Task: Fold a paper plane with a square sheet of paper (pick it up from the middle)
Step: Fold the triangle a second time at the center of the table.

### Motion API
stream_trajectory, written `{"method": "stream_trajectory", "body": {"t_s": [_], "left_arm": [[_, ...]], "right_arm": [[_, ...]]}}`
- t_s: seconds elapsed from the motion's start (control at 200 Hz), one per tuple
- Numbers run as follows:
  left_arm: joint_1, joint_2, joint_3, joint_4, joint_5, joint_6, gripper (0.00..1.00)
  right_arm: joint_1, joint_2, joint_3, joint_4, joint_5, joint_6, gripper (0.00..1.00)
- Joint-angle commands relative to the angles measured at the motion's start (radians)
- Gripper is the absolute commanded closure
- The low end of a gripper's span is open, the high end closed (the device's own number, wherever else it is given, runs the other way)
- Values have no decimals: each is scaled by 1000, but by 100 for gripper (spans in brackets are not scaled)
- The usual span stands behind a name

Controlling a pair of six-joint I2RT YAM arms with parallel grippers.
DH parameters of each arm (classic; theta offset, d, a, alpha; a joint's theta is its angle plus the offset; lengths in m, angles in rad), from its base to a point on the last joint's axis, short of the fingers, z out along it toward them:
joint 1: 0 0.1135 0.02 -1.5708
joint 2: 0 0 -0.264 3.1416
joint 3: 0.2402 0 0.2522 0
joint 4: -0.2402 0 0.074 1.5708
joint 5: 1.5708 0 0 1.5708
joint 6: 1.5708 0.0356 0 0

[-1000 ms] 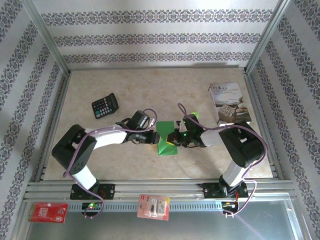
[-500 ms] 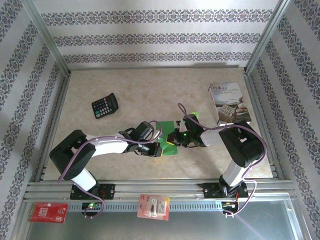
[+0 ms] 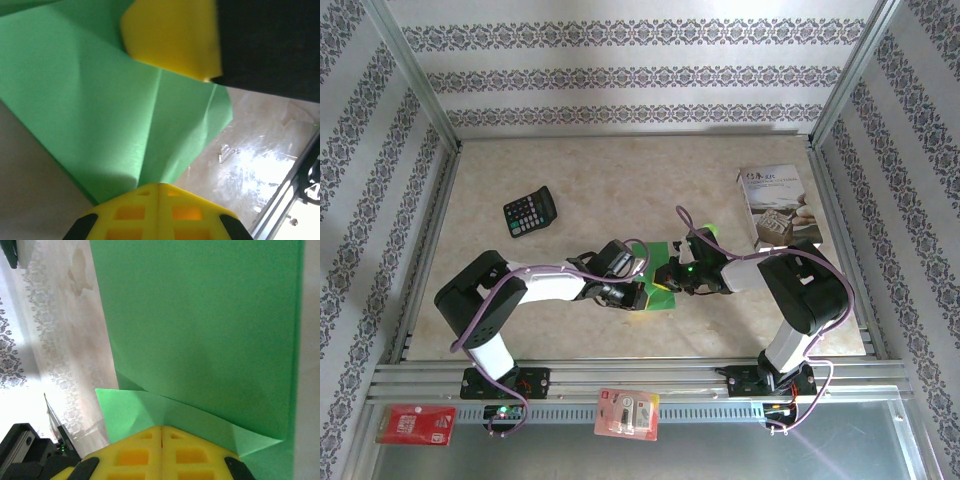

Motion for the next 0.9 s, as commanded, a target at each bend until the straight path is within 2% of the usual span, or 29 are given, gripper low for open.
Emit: {"method": "stream_trajectory", "body": {"t_s": [0.0,0.405,0.64,0.894], "left_arm": [[22,11,9,-25,-23,37,99],[36,30,-22,-45,-23,59,99],[36,23,-40,-121,-75,101,100],[36,-31,-62,-161,-65,130,100]], "right_arm": [[-17,24,-17,-68,53,-33,100],[-20,20,-23,-75,55,-38,100],[-23,27,-25,-75,55,-39,100],[-24,22,-25,-84,60,-39,100]]}}
